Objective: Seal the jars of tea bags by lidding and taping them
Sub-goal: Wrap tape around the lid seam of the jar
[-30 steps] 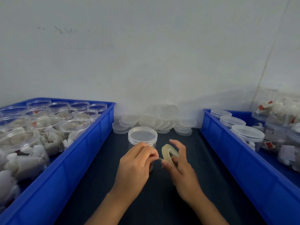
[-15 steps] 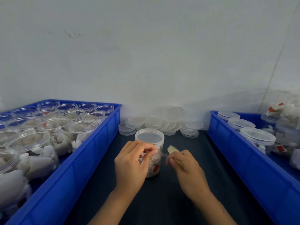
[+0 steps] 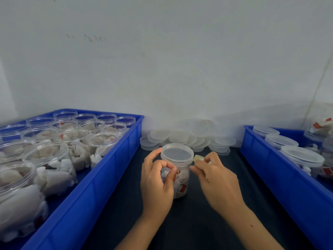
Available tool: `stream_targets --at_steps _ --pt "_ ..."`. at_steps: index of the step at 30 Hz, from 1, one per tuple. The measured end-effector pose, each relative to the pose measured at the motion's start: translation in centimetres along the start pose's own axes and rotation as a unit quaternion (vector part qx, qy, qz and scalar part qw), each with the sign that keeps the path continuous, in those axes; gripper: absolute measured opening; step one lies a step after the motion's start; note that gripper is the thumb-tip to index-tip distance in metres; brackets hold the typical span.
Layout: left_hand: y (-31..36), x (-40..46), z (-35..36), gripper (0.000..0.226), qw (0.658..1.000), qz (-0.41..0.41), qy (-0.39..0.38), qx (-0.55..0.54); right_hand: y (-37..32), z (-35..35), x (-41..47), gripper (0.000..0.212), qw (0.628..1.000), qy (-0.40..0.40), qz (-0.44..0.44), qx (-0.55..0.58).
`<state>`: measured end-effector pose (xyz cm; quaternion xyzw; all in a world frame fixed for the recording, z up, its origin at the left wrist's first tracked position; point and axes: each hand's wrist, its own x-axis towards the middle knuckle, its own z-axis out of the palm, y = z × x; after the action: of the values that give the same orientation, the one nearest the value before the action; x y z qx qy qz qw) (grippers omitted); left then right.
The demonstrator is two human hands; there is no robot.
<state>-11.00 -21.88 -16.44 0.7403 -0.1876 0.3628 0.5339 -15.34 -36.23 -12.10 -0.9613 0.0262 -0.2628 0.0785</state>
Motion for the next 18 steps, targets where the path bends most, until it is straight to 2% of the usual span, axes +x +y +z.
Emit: stream_targets --at_steps 11,18 --pt "-0.31 0.33 0.2 0.007 0.991 -0.072 -0.044 -0.108 0.01 0.14 0.67 0.03 1.0 -0.01 0.003 -0.005" --pt "-0.51 0.62 0.05 0.007 0.993 -0.068 -0.036 -0.093 -0.38 0.28 0.95 0.029 1.0 -0.028 0.004 0.002"
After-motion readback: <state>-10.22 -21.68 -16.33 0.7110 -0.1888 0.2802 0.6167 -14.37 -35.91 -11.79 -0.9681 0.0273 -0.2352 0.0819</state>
